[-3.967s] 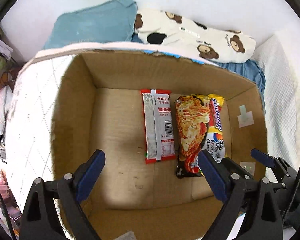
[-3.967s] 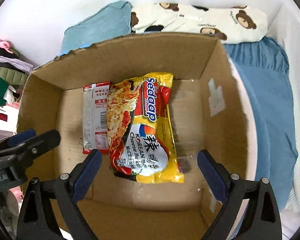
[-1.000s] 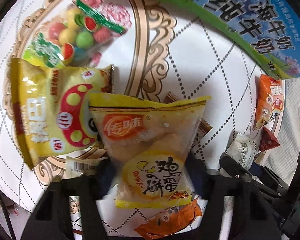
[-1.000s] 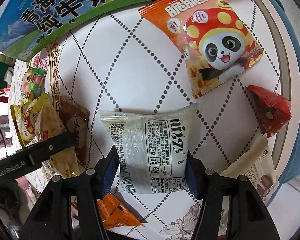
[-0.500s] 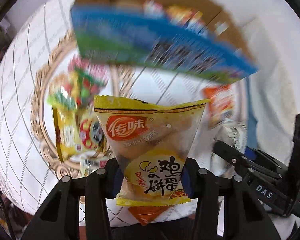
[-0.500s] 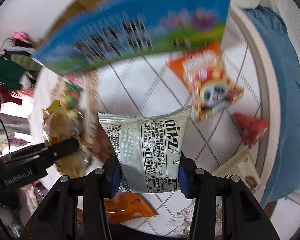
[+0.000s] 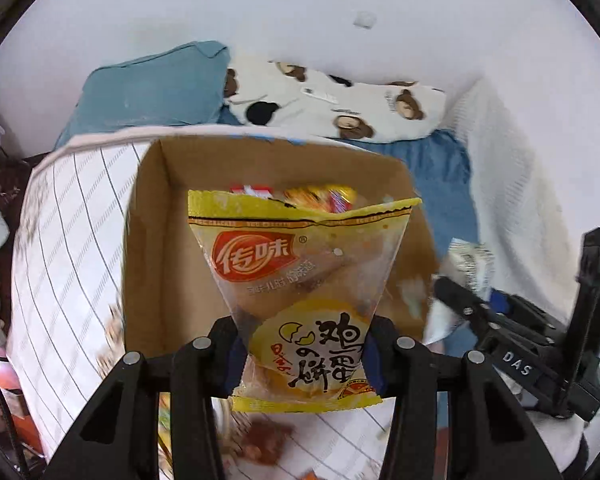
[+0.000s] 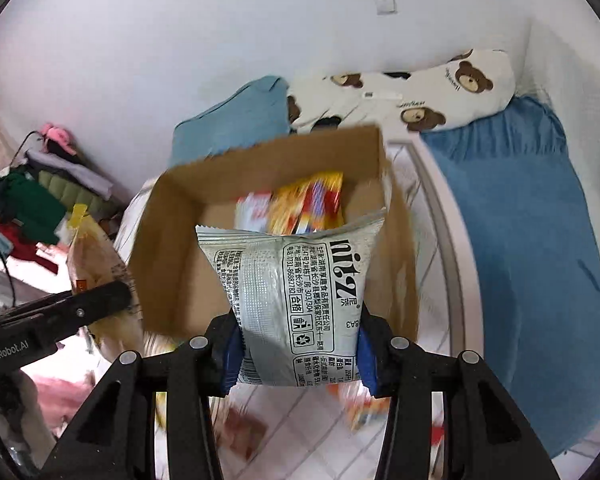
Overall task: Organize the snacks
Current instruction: 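Carry both packs into the box and open both tools to release them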
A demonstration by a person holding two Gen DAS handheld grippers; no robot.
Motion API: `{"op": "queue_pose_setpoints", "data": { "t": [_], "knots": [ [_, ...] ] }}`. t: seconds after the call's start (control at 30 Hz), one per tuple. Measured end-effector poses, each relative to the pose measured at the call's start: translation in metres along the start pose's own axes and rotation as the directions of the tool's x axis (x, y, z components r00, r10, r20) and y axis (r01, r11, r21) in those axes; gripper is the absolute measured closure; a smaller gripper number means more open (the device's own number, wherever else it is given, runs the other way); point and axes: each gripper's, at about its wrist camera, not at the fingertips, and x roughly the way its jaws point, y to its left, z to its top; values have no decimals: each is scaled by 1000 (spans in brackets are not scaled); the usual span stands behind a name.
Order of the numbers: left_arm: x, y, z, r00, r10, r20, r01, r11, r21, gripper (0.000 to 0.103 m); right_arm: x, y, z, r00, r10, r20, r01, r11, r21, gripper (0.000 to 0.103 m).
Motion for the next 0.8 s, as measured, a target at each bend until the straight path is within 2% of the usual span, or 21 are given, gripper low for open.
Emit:
{"op": "queue_pose_setpoints", "data": {
  "t": [0.13,0.23,0.33,0.57,0.63,0.67,0.7,0.73,0.77,0.8],
  "knots": [
    [49,18,43,995,63,-80,-64,998,-10,59,49,-12,53,997,-64,-43,64,998,-1,54],
    [80,34,63,986,96,-135,-101,995,-27,59,86,-16,78,991,-100,-89,100,995,-7,54],
    [106,48,75,975,117,-190,-129,990,-49,59,113,-16,92,983,-134,-122,132,991,-22,54],
    [129,53,87,958,155,-242,-169,985,-40,58,160,-17,111,965,-186,-185,183,983,-35,53],
    [133,54,87,953,149,-263,-165,985,-42,57,165,-19,113,961,-195,-194,192,981,-32,44],
    [134,55,88,953,140,-269,-160,986,-54,53,170,-21,115,959,-202,-198,200,979,-26,23],
    [134,57,88,956,120,-268,-143,987,-68,39,171,-23,116,961,-193,-197,193,981,-21,17],
    [135,59,88,957,110,-267,-135,988,-77,20,172,-23,116,962,-181,-205,181,983,-18,13],
    [135,59,88,958,114,-264,-139,987,-79,12,174,-23,116,957,-194,-215,194,981,-22,10],
    [134,60,88,958,118,-260,-143,986,-80,9,175,-22,116,957,-195,-216,193,981,-29,8]
  ]
}}
